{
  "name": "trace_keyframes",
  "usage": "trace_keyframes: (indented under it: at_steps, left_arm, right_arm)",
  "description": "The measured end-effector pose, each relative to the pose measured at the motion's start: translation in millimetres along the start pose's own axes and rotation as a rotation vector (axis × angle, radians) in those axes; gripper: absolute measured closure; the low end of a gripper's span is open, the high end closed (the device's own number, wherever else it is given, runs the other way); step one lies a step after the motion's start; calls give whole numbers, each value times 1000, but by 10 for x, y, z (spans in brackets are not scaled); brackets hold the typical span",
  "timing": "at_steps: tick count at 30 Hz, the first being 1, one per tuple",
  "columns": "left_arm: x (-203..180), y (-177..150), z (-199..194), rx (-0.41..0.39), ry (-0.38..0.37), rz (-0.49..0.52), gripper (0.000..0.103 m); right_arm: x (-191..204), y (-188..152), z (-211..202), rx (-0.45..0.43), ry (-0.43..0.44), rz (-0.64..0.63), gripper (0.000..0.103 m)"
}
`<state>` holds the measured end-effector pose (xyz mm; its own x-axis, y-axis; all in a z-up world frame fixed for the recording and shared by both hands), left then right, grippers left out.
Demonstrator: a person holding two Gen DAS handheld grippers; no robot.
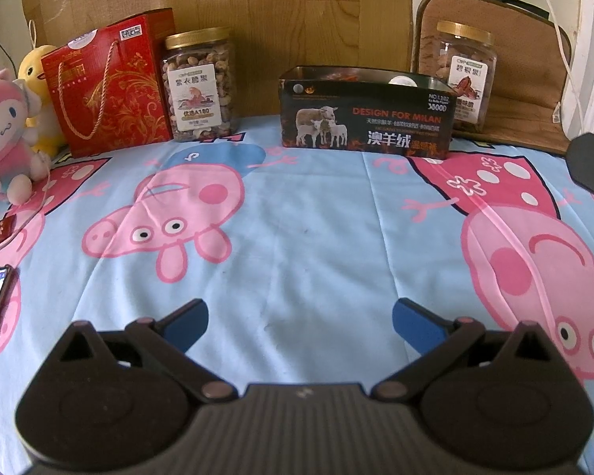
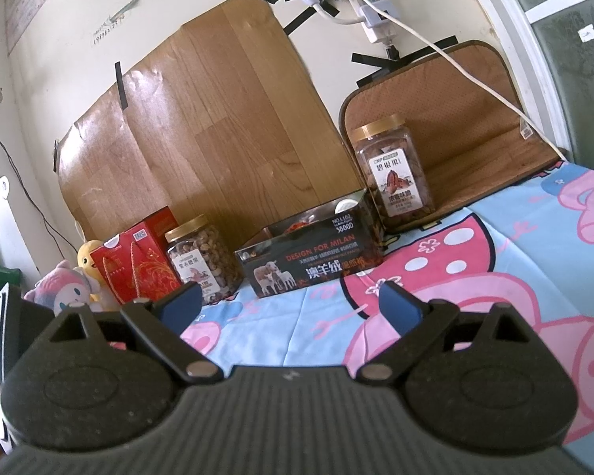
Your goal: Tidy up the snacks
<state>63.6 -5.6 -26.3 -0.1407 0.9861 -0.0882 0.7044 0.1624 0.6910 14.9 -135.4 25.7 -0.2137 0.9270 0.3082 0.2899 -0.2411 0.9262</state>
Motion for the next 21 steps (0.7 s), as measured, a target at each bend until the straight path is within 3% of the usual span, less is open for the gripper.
trace_keyframes:
  at_steps: [21]
  left_arm:
    - [-29, 24, -20, -19, 2, 21, 0]
  right_arm:
    - [-7, -1, 3, 2, 2, 1, 5]
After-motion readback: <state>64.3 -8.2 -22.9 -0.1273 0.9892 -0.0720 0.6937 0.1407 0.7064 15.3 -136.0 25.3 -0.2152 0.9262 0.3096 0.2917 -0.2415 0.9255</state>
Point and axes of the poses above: each gripper's, at about its wrist camera, not at the fingertips, and z roughly the way its jaws point, x to its left, y to its top, the point moved 8 cm from there along z, roughly the way its jaws point, and after that the axes turned 9 degrees about -z, right-handed, at the moved point
